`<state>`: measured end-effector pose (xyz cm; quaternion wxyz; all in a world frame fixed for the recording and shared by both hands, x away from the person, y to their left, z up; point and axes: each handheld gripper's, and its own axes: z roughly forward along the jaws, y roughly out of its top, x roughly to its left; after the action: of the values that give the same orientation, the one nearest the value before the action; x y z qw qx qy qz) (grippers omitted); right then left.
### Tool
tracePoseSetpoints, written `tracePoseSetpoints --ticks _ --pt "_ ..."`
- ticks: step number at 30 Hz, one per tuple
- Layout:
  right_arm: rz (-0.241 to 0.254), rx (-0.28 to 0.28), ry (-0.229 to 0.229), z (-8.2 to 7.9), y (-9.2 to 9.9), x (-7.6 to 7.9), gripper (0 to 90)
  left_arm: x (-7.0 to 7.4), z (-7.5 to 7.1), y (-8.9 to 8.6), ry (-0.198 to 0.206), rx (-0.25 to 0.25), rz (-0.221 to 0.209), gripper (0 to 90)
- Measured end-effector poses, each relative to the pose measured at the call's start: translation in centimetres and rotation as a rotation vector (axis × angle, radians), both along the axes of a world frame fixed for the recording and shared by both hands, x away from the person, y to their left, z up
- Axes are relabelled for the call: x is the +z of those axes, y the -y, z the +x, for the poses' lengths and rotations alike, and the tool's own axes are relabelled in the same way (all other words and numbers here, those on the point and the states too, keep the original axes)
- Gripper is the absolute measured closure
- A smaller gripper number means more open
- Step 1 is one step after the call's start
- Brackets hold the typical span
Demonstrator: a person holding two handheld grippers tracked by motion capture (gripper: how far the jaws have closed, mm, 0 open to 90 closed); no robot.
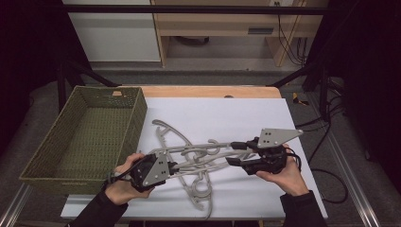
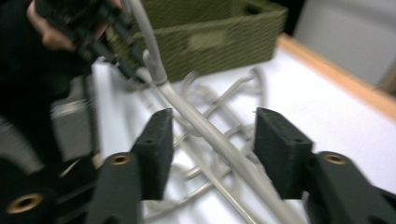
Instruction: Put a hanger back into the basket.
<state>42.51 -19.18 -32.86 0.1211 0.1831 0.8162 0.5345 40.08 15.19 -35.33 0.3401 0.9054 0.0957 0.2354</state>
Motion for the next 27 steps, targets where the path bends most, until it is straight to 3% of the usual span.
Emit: tracePoseSetpoints --ticks 4,10,14,18,22,27 --pt "0.036 -0.076 0.011 -0.6 0.8 -0.3 30.5 0.5 0.9 -0.5 -0.039 0.082 -0.069 80.3" --pt "0.07 -0.177 -0.006 -1.8 2.4 -2.0 18.5 2.2 1.6 -1.6 -0.037 0.164 -0.118 80.3" --pt "0.065 -0.271 -0.026 -2.1 3.2 -3.4 10.7 3.4 2.1 -2.4 -0.055 0.191 -0.156 80.3" --pt "0.062 -0.361 -0.032 -2.0 3.8 -4.5 8.4 4.8 2.4 -3.6 -0.055 0.209 -0.19 80.3" --pt "0.086 -0.398 -0.042 -1.9 4.2 -5.0 8.3 6.4 2.5 -4.9 -0.034 0.224 -0.205 80.3" --pt "0.075 -0.407 -0.045 -1.9 4.3 -5.4 7.8 8.3 2.8 -7.0 -0.002 0.258 -0.223 80.4"
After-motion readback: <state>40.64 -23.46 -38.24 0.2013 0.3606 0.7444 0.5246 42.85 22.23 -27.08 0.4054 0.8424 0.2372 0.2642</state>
